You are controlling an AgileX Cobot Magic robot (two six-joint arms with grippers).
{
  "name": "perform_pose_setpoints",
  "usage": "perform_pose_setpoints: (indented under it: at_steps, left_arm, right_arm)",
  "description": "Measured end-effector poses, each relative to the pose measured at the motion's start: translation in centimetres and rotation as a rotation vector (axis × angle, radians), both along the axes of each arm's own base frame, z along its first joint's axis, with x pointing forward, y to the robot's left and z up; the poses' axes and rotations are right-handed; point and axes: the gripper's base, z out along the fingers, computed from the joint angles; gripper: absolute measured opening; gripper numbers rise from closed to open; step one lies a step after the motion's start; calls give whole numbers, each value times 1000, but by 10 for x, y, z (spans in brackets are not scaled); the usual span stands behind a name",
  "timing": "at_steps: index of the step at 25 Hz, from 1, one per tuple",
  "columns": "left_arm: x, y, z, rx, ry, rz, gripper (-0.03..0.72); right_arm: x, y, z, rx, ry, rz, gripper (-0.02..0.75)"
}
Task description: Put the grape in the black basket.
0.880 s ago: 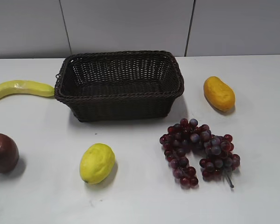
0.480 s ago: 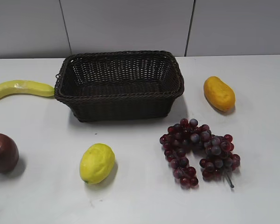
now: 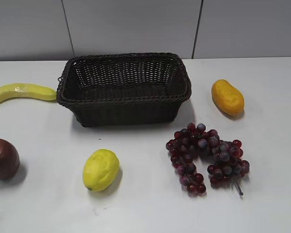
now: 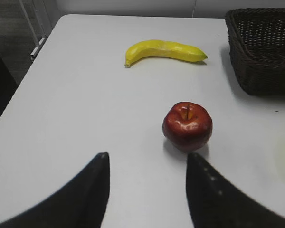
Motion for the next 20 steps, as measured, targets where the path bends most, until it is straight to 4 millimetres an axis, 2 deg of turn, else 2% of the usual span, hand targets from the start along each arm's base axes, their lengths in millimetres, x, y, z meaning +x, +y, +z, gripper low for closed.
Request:
perform_pose_setpoints:
  at_steps: [6, 20]
  left_arm:
    - [0, 0, 0, 0, 0, 0, 489]
    - [0, 0, 0, 0, 0, 0, 489]
  right_arm:
    - [48, 4, -3, 40, 118, 11, 647]
    - [142, 15, -15, 19, 389, 81, 647]
